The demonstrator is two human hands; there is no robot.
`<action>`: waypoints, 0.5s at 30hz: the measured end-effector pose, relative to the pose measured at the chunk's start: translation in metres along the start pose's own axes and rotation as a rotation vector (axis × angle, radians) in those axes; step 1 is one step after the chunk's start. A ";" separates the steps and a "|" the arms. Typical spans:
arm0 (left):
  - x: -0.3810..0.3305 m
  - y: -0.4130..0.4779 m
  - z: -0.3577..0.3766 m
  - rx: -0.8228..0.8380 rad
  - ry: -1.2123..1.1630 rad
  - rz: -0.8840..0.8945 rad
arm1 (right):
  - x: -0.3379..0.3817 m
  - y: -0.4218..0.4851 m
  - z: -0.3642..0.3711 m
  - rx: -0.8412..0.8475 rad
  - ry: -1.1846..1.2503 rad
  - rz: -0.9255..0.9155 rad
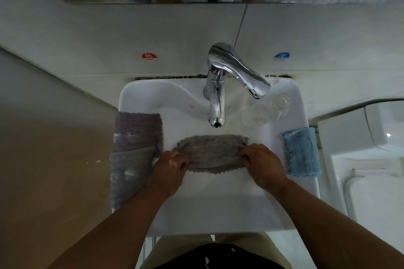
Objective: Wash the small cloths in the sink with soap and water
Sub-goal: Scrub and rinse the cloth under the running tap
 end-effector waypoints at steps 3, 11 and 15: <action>-0.001 0.000 -0.006 -0.012 -0.019 -0.014 | -0.001 0.002 -0.005 0.026 -0.031 -0.023; -0.005 -0.017 -0.010 -0.029 0.123 0.140 | -0.004 -0.016 -0.004 -0.006 -0.092 -0.178; -0.007 -0.017 -0.011 0.014 0.132 0.112 | -0.004 -0.021 0.000 -0.068 -0.116 -0.189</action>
Point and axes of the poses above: each hand's wrist, its own y-axis towards the middle knuckle, its own z-axis out of the palm, x = y × z, the point moved 2 cm from there along y, towards the middle knuckle, and after that the axes turned 9 degrees about z, right-handed, at the moved point
